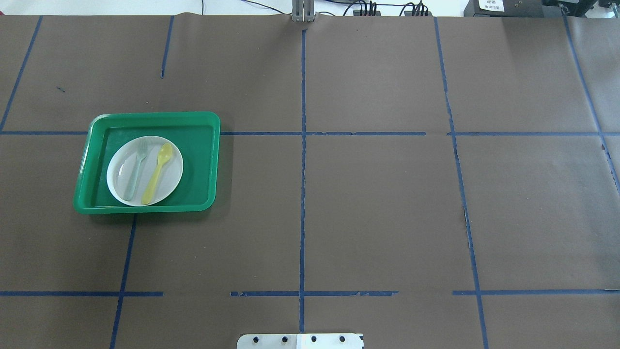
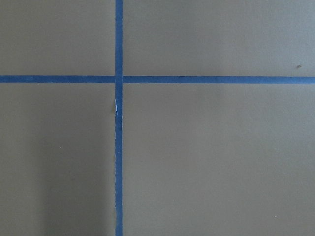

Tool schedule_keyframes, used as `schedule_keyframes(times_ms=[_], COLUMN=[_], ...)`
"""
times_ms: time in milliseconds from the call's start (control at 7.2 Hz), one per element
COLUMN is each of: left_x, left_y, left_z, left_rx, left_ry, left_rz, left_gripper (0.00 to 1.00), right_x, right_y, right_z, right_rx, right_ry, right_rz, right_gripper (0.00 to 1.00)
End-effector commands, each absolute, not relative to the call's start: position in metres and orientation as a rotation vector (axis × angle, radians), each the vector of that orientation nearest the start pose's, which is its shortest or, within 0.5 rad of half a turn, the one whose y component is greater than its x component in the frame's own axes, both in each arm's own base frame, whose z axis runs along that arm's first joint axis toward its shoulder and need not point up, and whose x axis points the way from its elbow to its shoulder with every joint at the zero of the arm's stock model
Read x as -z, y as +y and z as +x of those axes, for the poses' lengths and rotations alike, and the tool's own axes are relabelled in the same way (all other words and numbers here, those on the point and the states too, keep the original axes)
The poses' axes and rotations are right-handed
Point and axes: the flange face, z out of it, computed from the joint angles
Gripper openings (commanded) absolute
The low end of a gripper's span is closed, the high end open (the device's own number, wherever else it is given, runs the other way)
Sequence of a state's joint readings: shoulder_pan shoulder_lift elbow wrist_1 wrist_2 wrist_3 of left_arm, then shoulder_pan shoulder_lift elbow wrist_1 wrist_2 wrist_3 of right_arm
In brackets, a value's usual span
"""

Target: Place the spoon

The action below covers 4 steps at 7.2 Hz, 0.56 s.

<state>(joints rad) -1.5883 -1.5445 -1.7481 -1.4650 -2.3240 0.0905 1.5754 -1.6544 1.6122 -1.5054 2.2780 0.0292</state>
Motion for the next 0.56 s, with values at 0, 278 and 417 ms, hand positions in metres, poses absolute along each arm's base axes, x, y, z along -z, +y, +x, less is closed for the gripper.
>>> schedule_keyframes(times_ms=[0,278,417], left_x=[-0.591,-0.594,-0.581], left_y=[-0.479,-0.479,-0.484], left_z=[-0.074,-0.073,-0.064], left_rx=[-0.091,-0.09,-0.118], left_ry=[0.749,0.749,0.773], left_rz=[0.096,0.091,0.114], left_gripper=[1.0,1.0,1.0], right_x=[-0.676,-0.676,-0.676], right_y=[-0.458,-0.458,-0.457], right_z=[0.071,0.071,0.071], right_rx=[-0.024,-0.024,-0.024], right_ry=[-0.707,-0.707,-0.707], right_rz=[0.013,0.013,0.013], right_gripper=[1.0,1.0,1.0])
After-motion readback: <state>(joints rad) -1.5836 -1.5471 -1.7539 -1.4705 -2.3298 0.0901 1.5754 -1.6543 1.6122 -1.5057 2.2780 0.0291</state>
